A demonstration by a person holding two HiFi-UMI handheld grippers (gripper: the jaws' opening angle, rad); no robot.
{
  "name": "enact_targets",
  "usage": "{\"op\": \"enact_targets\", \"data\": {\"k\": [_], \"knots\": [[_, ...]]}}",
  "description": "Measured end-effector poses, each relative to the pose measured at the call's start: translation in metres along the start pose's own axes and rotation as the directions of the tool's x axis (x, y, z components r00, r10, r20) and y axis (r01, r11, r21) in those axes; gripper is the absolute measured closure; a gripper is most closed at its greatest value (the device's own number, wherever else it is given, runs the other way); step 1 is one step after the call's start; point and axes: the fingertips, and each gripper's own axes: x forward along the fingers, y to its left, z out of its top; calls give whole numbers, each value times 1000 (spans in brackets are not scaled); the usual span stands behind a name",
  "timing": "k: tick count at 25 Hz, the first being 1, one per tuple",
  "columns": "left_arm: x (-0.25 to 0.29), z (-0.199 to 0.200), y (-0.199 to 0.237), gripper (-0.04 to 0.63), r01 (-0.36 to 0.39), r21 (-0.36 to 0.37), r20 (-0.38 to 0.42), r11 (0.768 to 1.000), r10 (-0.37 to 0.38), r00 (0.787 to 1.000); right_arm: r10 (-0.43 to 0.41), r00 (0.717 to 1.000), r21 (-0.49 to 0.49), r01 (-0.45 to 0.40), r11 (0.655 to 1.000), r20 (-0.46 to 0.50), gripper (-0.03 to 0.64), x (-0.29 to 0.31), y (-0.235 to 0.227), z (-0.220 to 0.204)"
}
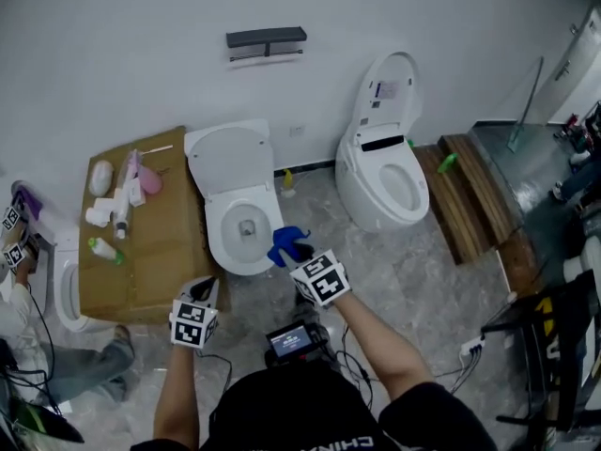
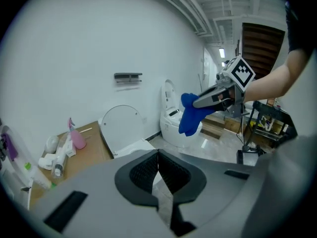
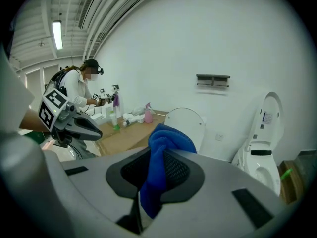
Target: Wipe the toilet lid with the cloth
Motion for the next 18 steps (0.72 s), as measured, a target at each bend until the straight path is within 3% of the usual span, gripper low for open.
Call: {"op": "enact_targets", "data": {"k": [5,11,18], "knots": [[-23,-16,-24,584,11,0,4,1000,-11,1000,20,1000,14,-20,1000,-5,560,-33,33,-12],[-31,-22,-57,584,27,-40,8,999,-27,1000,28,999,-1,-28,1000,-17,560,-55,42,-29],[-23,-13,-81,584,10,-83,4,997,-10,1000,98,995,-39,-99,994,-30,560,-70,45,-43]]}}
